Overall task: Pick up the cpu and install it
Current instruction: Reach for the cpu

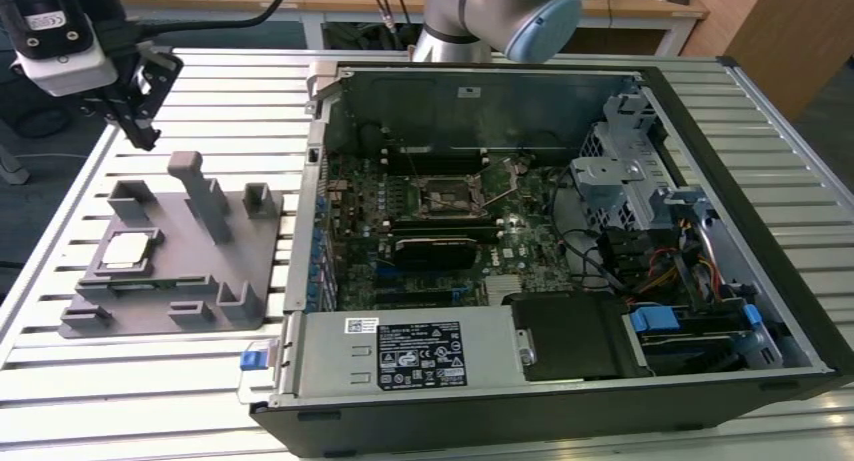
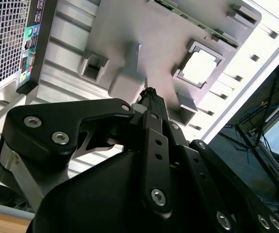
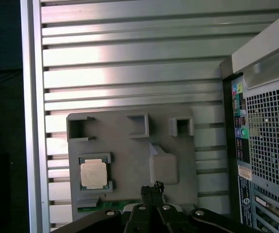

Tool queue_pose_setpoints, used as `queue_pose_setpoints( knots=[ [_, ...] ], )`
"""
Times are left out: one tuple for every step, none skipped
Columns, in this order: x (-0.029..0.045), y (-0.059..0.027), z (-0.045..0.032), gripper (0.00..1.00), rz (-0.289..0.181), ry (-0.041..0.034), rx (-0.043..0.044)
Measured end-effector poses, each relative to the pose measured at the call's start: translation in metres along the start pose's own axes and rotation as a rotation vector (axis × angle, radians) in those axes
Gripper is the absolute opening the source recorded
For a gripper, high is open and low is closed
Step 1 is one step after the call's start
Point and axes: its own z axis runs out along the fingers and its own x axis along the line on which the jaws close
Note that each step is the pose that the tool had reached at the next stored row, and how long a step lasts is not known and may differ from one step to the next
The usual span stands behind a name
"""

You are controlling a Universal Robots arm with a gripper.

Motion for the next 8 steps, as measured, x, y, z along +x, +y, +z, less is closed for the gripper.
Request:
queue_pose_setpoints(
  knots=[
    [0.0007, -0.0001, 0.0002, 0.11, 0.000, 0.0001, 0.0000],
    [0.0015, -0.0001, 0.0003, 0.11, 0.000, 0.0003, 0.0000],
    [0.0022, -0.0002, 0.0005, 0.11, 0.000, 0.0004, 0.0000],
    [0.0030, -0.0003, 0.0007, 0.11, 0.000, 0.0005, 0.0000],
    [0.0037, -0.0003, 0.0009, 0.11, 0.000, 0.0006, 0.0000],
    [0.0044, -0.0004, 0.0011, 0.11, 0.000, 0.0008, 0.0001],
    [0.0052, -0.0004, 0.0012, 0.11, 0.000, 0.0009, 0.0001],
    [0.0062, -0.0005, 0.0014, 0.11, 0.000, 0.0010, 0.0001]
  ],
)
